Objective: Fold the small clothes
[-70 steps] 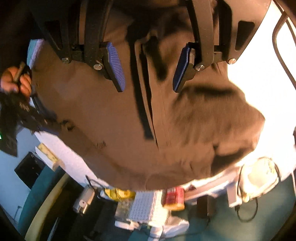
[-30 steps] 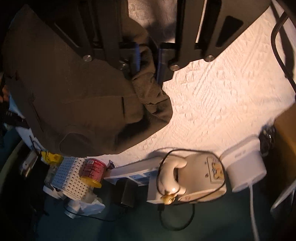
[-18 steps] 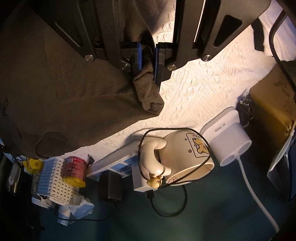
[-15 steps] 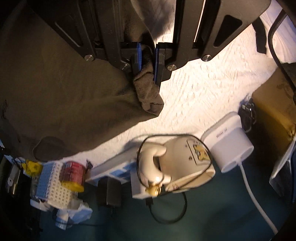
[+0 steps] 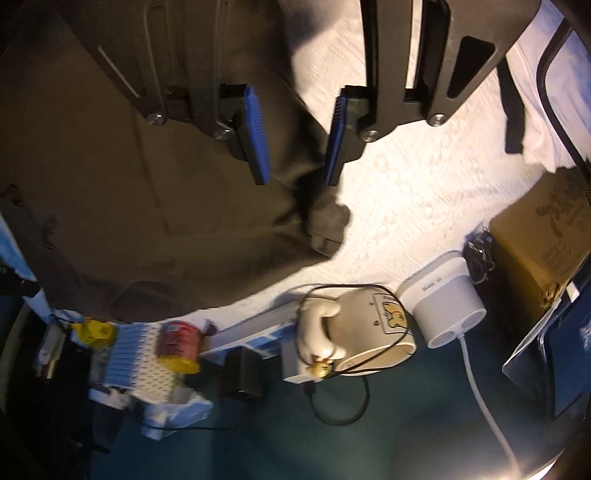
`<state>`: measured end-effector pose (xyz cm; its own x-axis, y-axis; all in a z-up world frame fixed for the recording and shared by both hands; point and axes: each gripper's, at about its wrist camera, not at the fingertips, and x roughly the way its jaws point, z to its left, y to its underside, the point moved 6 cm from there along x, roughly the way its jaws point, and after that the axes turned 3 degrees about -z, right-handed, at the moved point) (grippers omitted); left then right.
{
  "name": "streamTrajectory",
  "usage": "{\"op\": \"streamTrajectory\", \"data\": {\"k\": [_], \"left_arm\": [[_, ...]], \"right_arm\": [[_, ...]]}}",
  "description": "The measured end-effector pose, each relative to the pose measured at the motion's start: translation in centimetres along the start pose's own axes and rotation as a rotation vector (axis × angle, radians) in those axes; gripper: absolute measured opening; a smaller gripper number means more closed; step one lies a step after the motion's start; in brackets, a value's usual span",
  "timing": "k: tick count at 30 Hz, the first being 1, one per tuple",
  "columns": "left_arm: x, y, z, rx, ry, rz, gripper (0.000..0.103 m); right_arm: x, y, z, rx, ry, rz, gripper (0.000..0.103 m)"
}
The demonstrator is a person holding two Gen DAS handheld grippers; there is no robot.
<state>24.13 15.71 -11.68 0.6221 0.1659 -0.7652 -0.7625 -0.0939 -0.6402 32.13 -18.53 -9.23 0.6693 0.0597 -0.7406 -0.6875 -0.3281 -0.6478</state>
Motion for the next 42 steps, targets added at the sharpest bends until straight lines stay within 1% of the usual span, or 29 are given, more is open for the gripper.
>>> {"op": "streamTrajectory", "data": {"k": [5,7,9,12,15,19,20,21,25,34,42], "left_arm": [[-0.6,1.8,-2.3,0.01,0.056,0.018,0.033],[-0.5,2.6,-2.8,0.016,0.065,0.028,0.033],[-0.6,3.5,-3.1,0.022,0.067,0.042,0.033],[-1.1,4.8,-3.6,0.039,0.046,0.055,0.033],[-1.4,5.7,-4.2,0.041,0.062,0.063,0.033],[-1.8,6.6,-4.9,0.07,0.058,0.059,0.033],[-1.9,6.8,-5.1,0.079,0.053,0.053,0.037],[-2.0,6.9,-5.3,0.09,0.042,0.043,0.038],[-2.5,7.2,-5.6,0.115,0.027,0.029,0.038],[-5.1,6.9,-6.4,0.098,0.087,-0.038,0.038],[-7.3,7.0,-8.4,0.107,0.142,-0.092,0.038]], "right_arm": [[-2.4,2.3,2.5,-0.021,-0.04,0.013,0.03],[-3.0,3.4,3.6,-0.026,-0.051,0.026,0.03],[-3.4,4.5,4.5,-0.026,-0.06,0.036,0.03],[-3.9,6.3,5.7,-0.021,-0.069,0.051,0.03],[-4.4,8.0,7.0,-0.028,-0.084,0.069,0.03],[-5.0,9.2,8.3,-0.032,-0.115,0.071,0.03],[-5.2,9.4,8.6,-0.033,-0.116,0.071,0.03],[-5.3,9.5,8.7,-0.033,-0.115,0.069,0.03],[-6.1,10.0,9.2,-0.025,-0.116,0.068,0.03],[-8.4,10.6,9.3,-0.018,-0.094,0.049,0.03],[-10.9,11.6,9.3,-0.005,-0.083,0.025,0.03]]}}
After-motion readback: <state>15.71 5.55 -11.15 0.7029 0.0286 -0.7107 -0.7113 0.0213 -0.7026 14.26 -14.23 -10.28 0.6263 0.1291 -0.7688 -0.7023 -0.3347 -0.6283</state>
